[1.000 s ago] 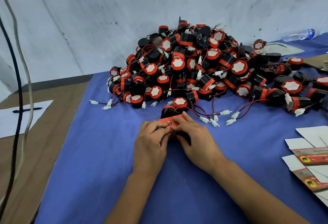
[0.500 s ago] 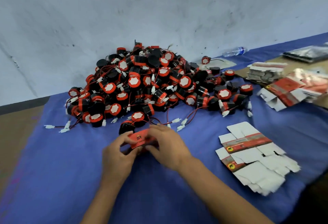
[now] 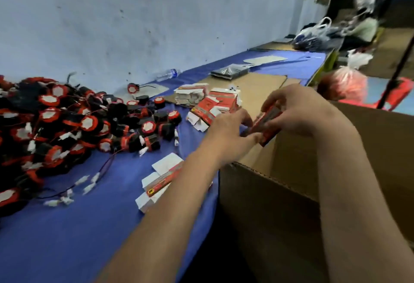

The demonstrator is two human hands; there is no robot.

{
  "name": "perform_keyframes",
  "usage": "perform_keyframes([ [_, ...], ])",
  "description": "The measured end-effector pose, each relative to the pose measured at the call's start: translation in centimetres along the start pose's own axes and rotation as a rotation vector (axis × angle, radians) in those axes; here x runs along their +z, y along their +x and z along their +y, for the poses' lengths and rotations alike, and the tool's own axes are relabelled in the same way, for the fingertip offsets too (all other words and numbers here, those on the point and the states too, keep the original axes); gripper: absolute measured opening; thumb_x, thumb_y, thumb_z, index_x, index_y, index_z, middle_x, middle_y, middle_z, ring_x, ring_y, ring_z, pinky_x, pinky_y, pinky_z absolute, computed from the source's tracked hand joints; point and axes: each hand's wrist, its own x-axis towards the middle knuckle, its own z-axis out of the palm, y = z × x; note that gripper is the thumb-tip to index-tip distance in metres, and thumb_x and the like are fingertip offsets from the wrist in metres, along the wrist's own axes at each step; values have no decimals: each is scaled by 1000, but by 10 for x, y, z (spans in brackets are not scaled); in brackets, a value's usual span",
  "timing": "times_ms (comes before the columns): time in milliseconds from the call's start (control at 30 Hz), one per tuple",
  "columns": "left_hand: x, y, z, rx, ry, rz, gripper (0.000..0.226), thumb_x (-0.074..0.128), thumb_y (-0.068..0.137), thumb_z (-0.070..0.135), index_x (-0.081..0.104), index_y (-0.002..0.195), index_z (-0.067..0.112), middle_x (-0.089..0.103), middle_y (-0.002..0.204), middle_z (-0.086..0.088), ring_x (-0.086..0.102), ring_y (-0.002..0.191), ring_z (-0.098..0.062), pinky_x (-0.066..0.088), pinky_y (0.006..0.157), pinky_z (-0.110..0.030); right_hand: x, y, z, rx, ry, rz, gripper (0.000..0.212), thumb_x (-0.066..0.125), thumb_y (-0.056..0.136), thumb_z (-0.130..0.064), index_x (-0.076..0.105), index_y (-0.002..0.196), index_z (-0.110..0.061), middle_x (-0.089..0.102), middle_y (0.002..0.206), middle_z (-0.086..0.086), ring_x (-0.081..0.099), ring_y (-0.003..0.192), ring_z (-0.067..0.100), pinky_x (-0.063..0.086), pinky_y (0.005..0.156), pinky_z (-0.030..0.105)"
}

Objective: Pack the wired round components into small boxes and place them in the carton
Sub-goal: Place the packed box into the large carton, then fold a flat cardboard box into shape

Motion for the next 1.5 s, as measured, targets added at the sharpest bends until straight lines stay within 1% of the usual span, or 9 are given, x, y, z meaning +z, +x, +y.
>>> perform_keyframes([
  [100,25,16,-3,-46,324,-302,16,63,96,38,67,104,24,69,104,-4,62,106,-30,46,76,-34,27,13,16,180,-138,-313,25,86,76,-15,75,97,-23,73,93,5,71,81,23,64,74,39],
  [400,25,-2,-21,-118,166,-150,21,54,88,40,72,97,33,72,96,7,66,90,-18,55,75,-39,67,29,-4,97,-208,-516,29,70,92,-11,68,120,-18,69,100,9,72,89,26,64,82,43],
  [600,21,-40,-37,-236,-418,221,30,49,102,52,58,129,43,68,102,23,63,89,5,50,74,-18,70,20,-30,48,-187,155,13,65,90,-19,67,102,-16,66,92,6,65,86,28,59,74,40],
  [700,13,-72,-74,-530,-191,394,29,61,99,32,59,128,29,64,121,3,62,107,-14,51,86,-35,91,13,-66,-217,-23,540,6,62,88,-18,68,89,-19,68,88,2,63,82,25,53,64,36],
  [833,-6,-114,-118,-979,54,478,43,60,88,16,57,131,16,57,132,-16,50,124,-40,46,99,-46,150,8,-107,-315,50,55,14,65,87,-22,64,76,-14,66,76,4,63,74,29,49,58,36],
  [933,-12,-125,-140,-1006,76,433,50,56,87,12,51,137,12,59,132,-16,49,125,-41,40,86,-39,189,27,-117,-195,-229,-97,31,66,91,-25,45,70,-16,48,72,4,51,66,26,34,53,32],
  [1067,-14,-115,-158,-1009,-57,418,42,61,88,13,49,127,16,59,101,-3,57,96,-31,39,67,-34,225,37,-123,-48,-253,-426,30,66,91,-42,51,94,-16,58,92,6,60,87,29,53,80,38],
  [1167,-13,-108,-166,-1032,-311,584,38,71,84,11,52,115,22,62,92,6,58,77,-14,39,57,-29,245,32,-117,-78,-106,-267,38,73,86,-35,50,111,-18,57,116,10,57,111,36,50,85,41],
  [1500,-66,-146,-190,-955,-748,782,39,83,87,22,59,118,19,65,107,1,62,83,-9,46,60,-29,246,27,-168,-564,267,-186,50,82,84,-19,61,130,-21,50,116,2,53,93,15,39,83,20],
])
